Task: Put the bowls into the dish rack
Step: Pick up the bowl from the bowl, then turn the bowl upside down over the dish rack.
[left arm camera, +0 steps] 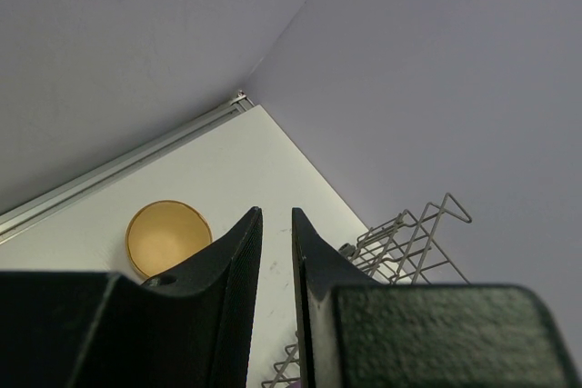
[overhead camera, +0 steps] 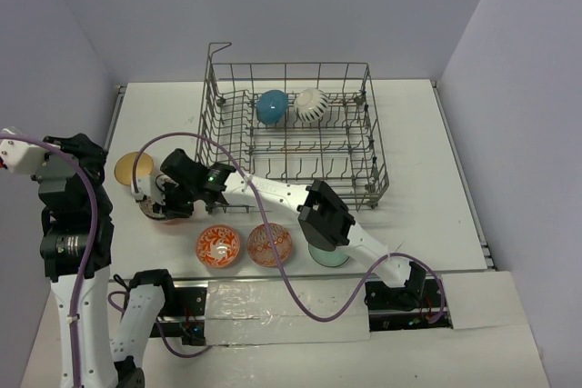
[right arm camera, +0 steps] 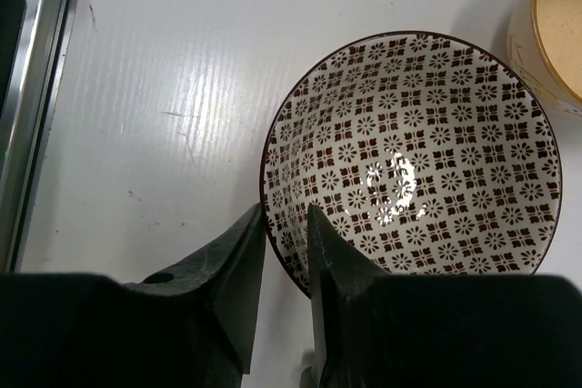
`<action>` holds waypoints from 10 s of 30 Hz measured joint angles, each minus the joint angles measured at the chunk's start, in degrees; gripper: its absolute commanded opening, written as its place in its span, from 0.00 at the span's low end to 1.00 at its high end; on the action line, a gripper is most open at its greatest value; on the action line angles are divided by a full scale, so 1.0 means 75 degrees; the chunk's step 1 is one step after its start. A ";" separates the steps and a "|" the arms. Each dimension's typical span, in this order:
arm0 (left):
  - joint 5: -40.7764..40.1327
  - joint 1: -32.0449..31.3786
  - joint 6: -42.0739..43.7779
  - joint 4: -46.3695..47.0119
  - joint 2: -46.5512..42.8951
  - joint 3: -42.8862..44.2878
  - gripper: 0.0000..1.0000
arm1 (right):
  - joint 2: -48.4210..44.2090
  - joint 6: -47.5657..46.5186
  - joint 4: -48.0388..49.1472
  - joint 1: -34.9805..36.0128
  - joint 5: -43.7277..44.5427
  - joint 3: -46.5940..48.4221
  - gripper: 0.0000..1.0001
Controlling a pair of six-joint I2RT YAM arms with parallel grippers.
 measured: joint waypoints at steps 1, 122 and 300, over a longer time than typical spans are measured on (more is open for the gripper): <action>0.0000 -0.0009 0.0003 -0.0003 0.0000 0.0000 0.25 | 0.0000 0.0000 0.0012 0.0000 0.0000 0.0000 0.29; -0.1617 -0.1014 0.0402 0.0452 -0.0026 0.0644 0.25 | -0.4517 0.2346 0.2640 -0.0516 -0.1227 -0.2763 0.00; 0.3395 -0.1180 0.1192 0.2503 0.2235 -0.1364 0.30 | -0.3984 1.1602 0.8865 -0.9326 -0.2506 -0.7472 0.00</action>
